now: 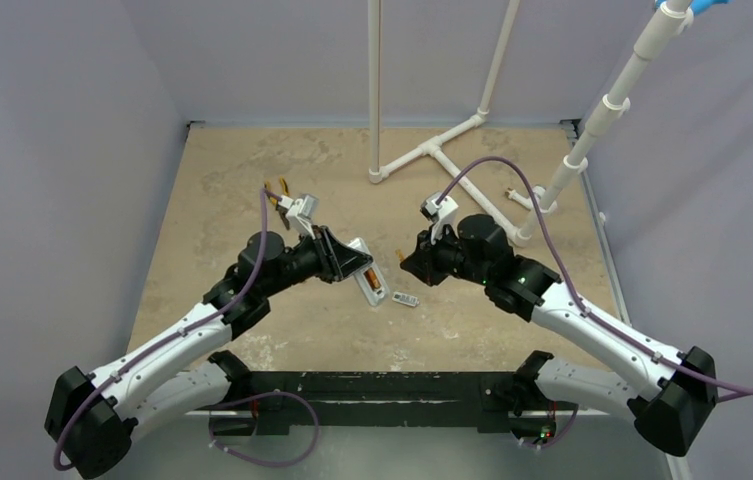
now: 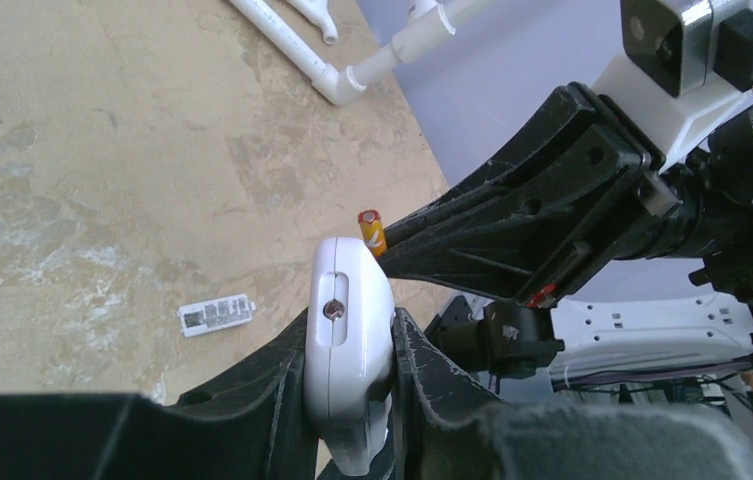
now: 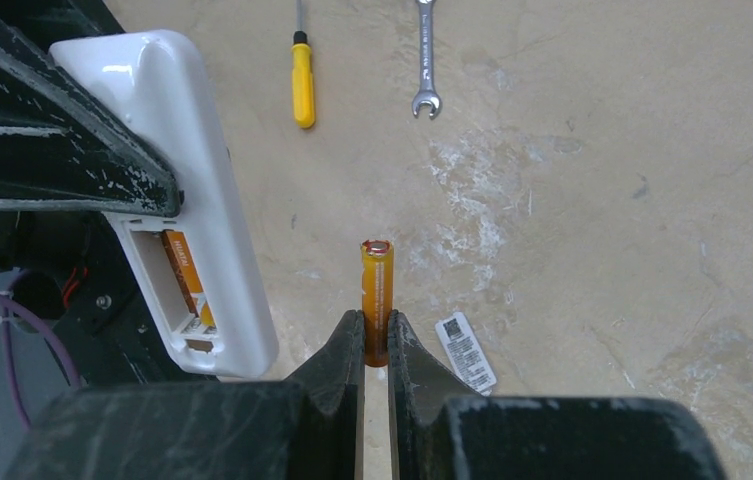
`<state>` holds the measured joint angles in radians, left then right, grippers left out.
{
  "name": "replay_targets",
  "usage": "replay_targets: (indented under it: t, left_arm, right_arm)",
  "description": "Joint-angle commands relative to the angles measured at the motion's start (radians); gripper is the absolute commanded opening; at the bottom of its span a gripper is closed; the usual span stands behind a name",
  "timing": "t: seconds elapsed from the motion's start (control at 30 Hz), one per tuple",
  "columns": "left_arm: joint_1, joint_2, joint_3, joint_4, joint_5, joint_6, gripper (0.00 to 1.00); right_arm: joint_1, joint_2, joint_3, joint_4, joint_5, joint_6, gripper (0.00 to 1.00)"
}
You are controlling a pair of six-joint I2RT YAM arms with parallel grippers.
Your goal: Load the batteries into the remote control
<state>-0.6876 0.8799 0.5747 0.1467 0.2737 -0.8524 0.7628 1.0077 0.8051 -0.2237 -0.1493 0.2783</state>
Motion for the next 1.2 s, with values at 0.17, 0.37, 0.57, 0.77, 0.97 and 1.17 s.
replay_targets:
  t: [0.17, 0.37, 0.57, 0.77, 0.97, 1.17]
  left_arm:
    - [0.005, 0.082, -0.085, 0.406, 0.028, -0.165, 0.00]
    - [0.007, 0.096, -0.172, 0.554, -0.024, -0.261, 0.00]
    - [0.006, 0.117, -0.192, 0.610, -0.018, -0.299, 0.00]
    - [0.006, 0.132, -0.209, 0.633, -0.043, -0.315, 0.00]
    - [0.006, 0.161, -0.187, 0.614, -0.041, -0.311, 0.00]
    - [0.005, 0.194, -0.181, 0.638, -0.035, -0.313, 0.00]
  right_arm:
    - [0.011, -0.054, 0.157, -0.164, -0.102, -0.068, 0.00]
    - [0.032, -0.109, 0.198, -0.201, -0.140, -0.083, 0.00]
    - [0.036, -0.001, 0.305, -0.362, -0.095, -0.106, 0.00]
    - [0.061, 0.078, 0.356, -0.402, -0.063, -0.125, 0.00]
    - [0.086, 0.149, 0.415, -0.430, -0.081, -0.136, 0.00]
    - [0.093, 0.193, 0.459, -0.462, -0.071, -0.100, 0.00]
